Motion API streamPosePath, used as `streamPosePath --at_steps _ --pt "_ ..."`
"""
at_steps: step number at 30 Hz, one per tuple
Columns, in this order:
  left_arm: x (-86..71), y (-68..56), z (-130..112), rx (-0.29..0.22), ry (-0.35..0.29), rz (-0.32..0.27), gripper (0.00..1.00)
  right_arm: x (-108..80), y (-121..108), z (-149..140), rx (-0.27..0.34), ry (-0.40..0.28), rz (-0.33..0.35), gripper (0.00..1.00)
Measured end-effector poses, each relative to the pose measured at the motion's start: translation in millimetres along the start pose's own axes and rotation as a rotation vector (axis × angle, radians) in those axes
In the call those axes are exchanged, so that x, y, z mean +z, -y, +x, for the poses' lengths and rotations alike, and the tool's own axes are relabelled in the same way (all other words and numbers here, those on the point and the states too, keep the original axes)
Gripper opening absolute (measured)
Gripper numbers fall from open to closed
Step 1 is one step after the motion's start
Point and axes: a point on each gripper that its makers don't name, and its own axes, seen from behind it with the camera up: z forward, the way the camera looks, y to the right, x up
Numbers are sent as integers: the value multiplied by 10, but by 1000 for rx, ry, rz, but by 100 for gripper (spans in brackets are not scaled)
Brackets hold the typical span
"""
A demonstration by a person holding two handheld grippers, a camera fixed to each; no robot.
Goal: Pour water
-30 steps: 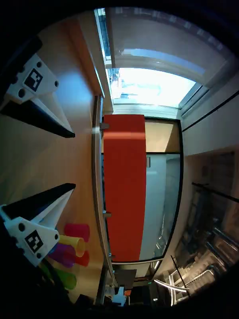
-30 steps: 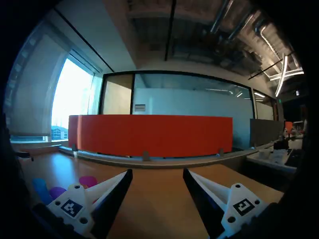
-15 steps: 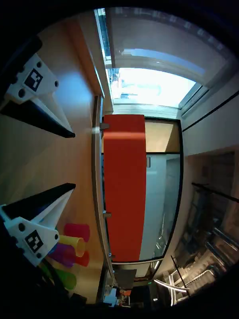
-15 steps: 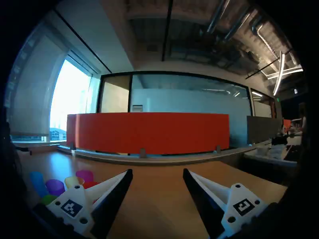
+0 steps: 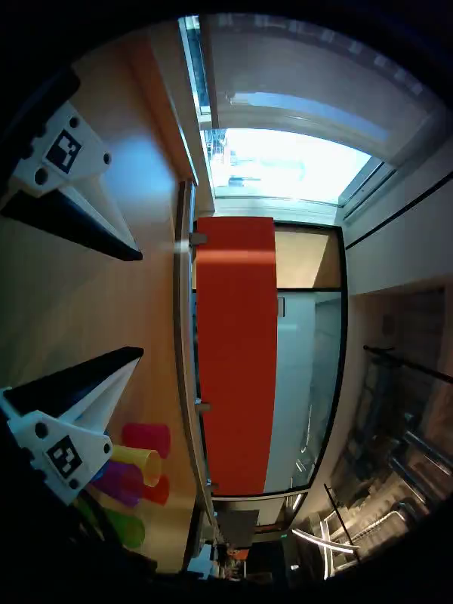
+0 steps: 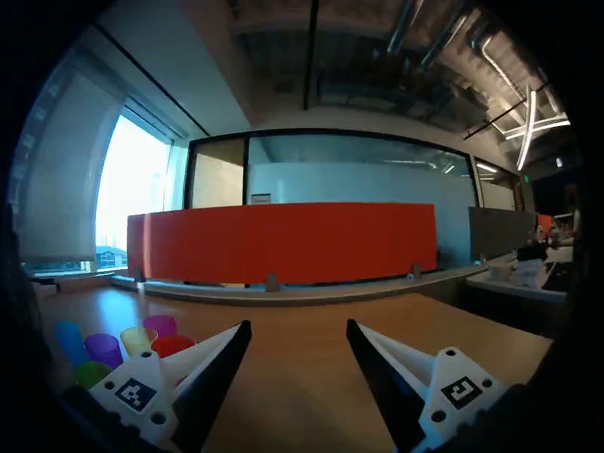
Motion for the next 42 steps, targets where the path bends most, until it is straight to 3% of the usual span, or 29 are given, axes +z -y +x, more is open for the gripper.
streamPosePath --at_steps 23,42 --pt "-2 -3 -2 0 0 0 84 38 21 -193 -21 59 -6 98" --pt "-5 -3 -1 0 0 0 84 22 36 -192 -25 60 -6 98"
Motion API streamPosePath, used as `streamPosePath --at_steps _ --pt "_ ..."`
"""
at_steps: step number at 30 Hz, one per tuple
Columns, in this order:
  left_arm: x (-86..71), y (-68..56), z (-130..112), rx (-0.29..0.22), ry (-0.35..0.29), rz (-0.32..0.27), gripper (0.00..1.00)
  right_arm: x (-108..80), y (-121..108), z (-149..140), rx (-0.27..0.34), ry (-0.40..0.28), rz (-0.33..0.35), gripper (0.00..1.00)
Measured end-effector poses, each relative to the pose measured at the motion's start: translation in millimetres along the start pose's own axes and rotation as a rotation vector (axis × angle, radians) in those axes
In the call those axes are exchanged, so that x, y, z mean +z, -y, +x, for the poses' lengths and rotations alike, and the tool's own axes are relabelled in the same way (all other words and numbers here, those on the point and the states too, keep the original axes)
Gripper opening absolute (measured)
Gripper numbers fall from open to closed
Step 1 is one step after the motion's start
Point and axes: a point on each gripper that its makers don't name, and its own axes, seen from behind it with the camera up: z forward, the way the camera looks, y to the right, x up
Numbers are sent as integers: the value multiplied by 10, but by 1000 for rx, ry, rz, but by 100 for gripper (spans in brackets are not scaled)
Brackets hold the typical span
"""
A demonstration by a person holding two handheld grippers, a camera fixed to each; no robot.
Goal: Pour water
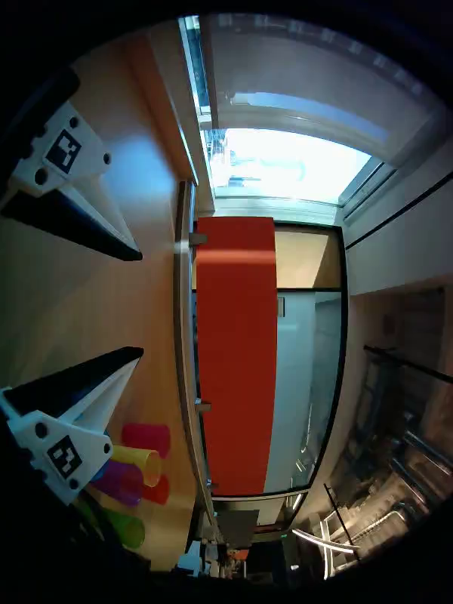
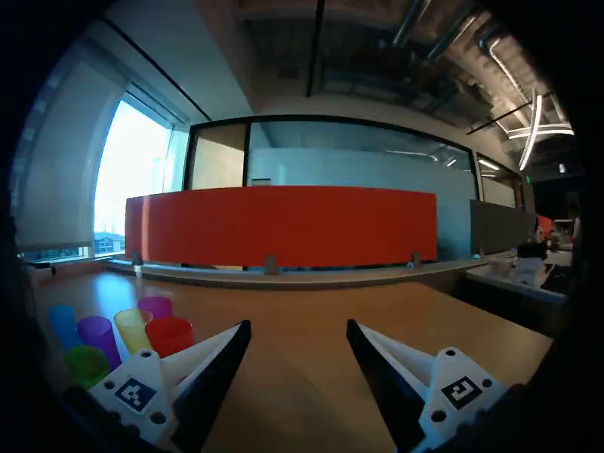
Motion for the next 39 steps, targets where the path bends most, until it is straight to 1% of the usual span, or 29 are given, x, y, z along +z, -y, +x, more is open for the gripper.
streamPosePath --at_steps 39 --pt "7 0 -3 0 0 0 84 -2 3 -6 0 1 0 100"
